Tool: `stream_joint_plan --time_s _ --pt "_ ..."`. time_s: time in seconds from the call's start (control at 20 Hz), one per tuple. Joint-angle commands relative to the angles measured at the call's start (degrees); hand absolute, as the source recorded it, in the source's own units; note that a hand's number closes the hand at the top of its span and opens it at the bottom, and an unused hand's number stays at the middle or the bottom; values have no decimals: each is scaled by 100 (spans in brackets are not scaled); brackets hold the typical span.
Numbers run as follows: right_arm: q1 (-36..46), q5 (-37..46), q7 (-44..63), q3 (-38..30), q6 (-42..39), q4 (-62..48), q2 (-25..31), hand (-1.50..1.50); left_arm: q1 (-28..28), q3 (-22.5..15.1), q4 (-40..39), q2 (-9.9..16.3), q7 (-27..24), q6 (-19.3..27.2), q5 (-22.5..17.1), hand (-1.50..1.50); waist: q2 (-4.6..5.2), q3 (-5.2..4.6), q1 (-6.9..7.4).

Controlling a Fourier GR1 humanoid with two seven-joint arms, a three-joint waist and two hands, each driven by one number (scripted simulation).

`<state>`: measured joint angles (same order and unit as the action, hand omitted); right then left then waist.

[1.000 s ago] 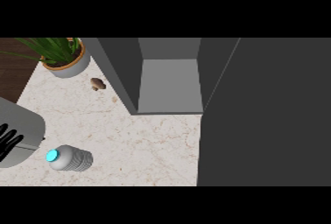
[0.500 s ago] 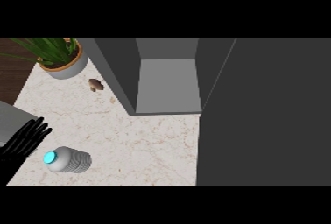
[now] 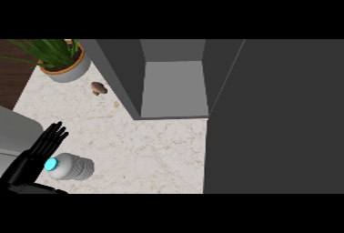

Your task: Pick up the bottled water, place it into the cabinet and close the cabinet

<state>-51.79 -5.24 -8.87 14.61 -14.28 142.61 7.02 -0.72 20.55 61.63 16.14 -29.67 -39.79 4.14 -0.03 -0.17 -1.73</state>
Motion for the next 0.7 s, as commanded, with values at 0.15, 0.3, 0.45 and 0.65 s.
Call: stream_joint_plan --time_s 0.15,0.3,0.45,0.65 --pt "-336 -219 -87 -24 -79 413 47 -150 -529 -361 -1666 226 -1330 -300 414 -150 15 -4 -36" --pt "-537 -94 -4 173 -147 686 153 -150 -646 -593 -1942 198 -1465 -463 410 -150 20 -15 -72" --pt "-233 -135 -109 -92 -63 370 101 -150 -666 -830 -2265 57 -1809 -440 475 -150 39 -12 10" --pt "-482 -177 -134 -11 -138 509 144 -150 -959 -897 -2691 124 -1865 -523 349 -150 31 -13 -38"
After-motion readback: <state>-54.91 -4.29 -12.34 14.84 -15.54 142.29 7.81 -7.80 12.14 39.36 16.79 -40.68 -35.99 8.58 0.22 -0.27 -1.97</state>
